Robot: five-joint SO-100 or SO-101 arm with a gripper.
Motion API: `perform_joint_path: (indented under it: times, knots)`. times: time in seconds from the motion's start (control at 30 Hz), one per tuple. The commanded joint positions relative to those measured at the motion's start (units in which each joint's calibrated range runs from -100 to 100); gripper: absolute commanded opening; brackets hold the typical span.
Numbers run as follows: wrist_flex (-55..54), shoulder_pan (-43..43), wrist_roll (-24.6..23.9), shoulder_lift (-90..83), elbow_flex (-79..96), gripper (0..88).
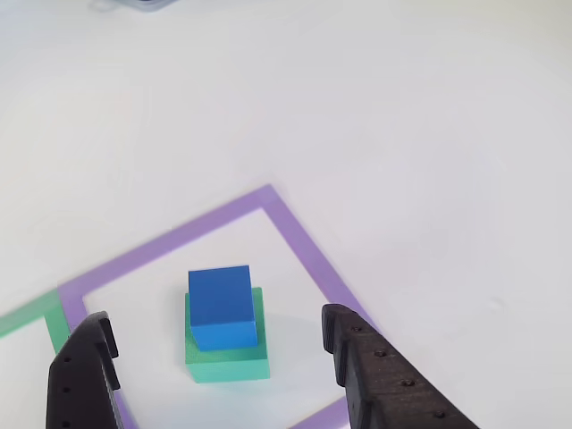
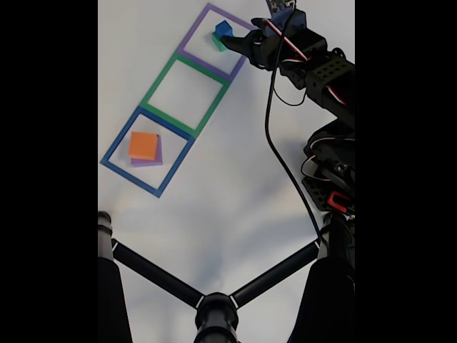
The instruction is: Tower of hanoi
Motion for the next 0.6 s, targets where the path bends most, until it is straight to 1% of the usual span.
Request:
perform_joint_path:
  times: [0.0,0.27,0.57]
  knots:
    - [-15.83,-0.66,0.20,8.37,1.43,25.8]
    - [-34.52,-2.11,0.20,23.27,1.62,26.1]
    - [-39.06,-2.03,0.20,32.57,-3.20,25.9]
